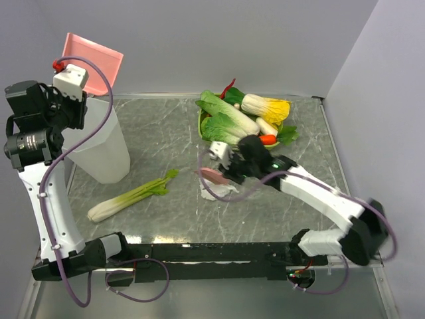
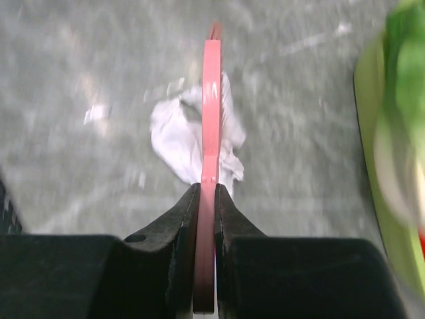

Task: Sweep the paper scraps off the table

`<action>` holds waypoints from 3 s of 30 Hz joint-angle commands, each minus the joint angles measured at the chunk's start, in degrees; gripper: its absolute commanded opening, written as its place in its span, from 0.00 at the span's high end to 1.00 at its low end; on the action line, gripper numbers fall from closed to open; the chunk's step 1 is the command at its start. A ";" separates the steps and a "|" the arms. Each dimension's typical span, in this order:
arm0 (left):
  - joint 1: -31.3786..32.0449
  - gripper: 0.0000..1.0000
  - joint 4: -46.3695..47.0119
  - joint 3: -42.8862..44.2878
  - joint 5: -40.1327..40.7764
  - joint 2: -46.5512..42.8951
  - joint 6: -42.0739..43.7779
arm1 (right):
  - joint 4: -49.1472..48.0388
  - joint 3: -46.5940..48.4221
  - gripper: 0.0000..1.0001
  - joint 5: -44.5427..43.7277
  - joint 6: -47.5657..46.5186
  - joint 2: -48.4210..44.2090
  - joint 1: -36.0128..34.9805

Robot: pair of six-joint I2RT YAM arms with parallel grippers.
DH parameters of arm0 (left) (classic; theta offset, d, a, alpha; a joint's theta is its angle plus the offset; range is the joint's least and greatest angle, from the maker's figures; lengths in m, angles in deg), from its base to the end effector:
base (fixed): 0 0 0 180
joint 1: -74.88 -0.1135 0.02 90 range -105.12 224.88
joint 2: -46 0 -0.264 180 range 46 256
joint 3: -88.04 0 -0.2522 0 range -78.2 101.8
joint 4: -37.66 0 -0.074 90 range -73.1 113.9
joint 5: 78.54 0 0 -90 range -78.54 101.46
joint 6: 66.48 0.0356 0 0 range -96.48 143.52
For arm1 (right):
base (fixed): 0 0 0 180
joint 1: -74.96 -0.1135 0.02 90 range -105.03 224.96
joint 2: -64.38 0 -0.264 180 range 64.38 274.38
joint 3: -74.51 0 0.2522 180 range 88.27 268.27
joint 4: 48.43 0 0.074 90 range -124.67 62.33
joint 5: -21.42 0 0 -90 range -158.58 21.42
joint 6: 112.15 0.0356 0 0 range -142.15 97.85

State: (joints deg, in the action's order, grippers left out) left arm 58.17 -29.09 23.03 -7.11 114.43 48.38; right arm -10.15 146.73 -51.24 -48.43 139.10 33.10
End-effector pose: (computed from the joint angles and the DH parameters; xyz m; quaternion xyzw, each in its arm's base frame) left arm 0.1924 0.0459 0.5049 0.1496 0.8008 0.0767 0.5749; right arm 0.2046 0.1975 0.2866 -0.5555 0.7093 0.1916 0.3893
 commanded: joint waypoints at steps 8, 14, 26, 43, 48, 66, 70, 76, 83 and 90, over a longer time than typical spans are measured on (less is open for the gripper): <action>18.08 0.99 -2.10 0.11 0.37 1.27 8.09 | 16.98 -9.50 1.00 3.49 -7.39 -30.93 1.35; 28.13 0.99 -15.63 -0.42 1.87 5.58 15.03 | 17.15 -8.01 1.00 7.61 -4.14 -26.13 1.35; 33.32 0.99 -25.23 -18.95 9.07 1.28 20.66 | 8.18 -7.39 1.00 0.34 10.89 -18.12 3.80; 50.97 0.99 -8.47 -44.80 13.64 6.36 13.55 | 21.00 -10.39 1.00 -6.09 -1.22 -24.18 22.79; 52.66 0.99 -4.84 -46.04 16.19 10.32 11.09 | 26.63 -5.64 1.00 0.66 -5.88 -28.56 22.71; 52.92 0.86 1.84 -47.79 21.56 15.77 8.45 | 11.97 -0.54 1.00 5.24 6.50 -18.92 18.76; 52.92 0.70 4.20 -49.19 19.62 15.95 9.32 | 6.17 0.43 1.00 3.14 8.52 -13.64 14.89; 52.92 0.58 11.14 -52.62 16.99 15.60 9.33 | 4.76 3.06 1.00 2.78 14.23 -7.40 12.16; 52.48 0.54 12.39 -54.56 17.42 13.49 7.75 | 3.79 1.93 1.00 0.51 14.59 -6.43 10.14; 52.22 0.68 8.53 -53.25 18.39 12.09 9.15 | 0.98 1.13 1.00 -6.08 15.56 -4.23 8.12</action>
State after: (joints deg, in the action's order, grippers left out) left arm 110.59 -18.64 -31.44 11.34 128.61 57.13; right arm -4.73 146.55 -52.33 -34.51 133.61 42.43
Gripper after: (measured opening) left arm 0.366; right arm 0.162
